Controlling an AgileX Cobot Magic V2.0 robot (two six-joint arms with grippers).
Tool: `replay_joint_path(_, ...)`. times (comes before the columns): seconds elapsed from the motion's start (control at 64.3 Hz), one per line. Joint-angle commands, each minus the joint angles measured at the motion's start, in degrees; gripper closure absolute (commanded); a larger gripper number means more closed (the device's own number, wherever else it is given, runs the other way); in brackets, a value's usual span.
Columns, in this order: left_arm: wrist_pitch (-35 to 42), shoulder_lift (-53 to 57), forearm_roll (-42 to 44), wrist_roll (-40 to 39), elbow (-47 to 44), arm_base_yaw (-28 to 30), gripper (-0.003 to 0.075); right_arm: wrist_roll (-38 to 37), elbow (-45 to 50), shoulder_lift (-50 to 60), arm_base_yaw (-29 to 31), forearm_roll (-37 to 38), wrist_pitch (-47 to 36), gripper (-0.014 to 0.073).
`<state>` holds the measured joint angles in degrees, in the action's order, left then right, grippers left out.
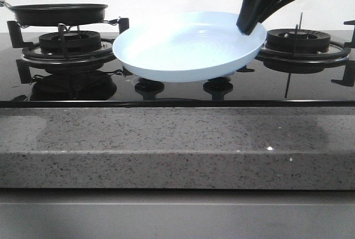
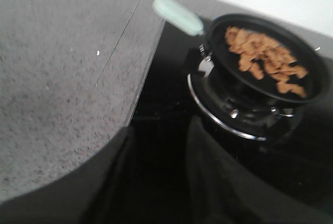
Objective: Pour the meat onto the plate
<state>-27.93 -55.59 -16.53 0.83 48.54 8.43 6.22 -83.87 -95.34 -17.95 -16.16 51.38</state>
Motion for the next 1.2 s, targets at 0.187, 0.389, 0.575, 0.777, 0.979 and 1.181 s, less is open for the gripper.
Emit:
replay_joint_path(0.187,-3.6,-13.17,-14.84,10.38,7.95,0.47,0.0249,0.37,-1.38,2.75,0.13,-1.51,-2.31,0.0654)
replay_joint_path(0.389,-3.97,-17.86,-26.82,14.89,11.64,4.33,0.0249,0.37,-1.38,2.75,0.13,-1.51,-2.31,0.0654)
replay_joint_path(0.575,-10.81,-21.95,-48.87,27.66,14.65,10.27,0.0248,0.37,-1.38,2.75,0.13,-1.51,-2.31,0.0654)
replay_joint_path(0.777,-15.0,-29.41,-57.07,29.15,19.77,14.12,0.0248,0.37,-1.38,2.75,0.13,-1.51,-2.31,0.0654)
replay_joint_path(0.979,-22.19,-37.7,-62.83,29.15,26.94,14.43,0.0248,0.37,-1.38,2.75,0.13,-1.51,-2.31,0.0654)
replay_joint_path(1.181,-25.14,-44.04,-65.75,29.15,32.79,14.43,0.0249,0.37,-1.38,2.75,0.13,-1.51,-2.31,0.0654)
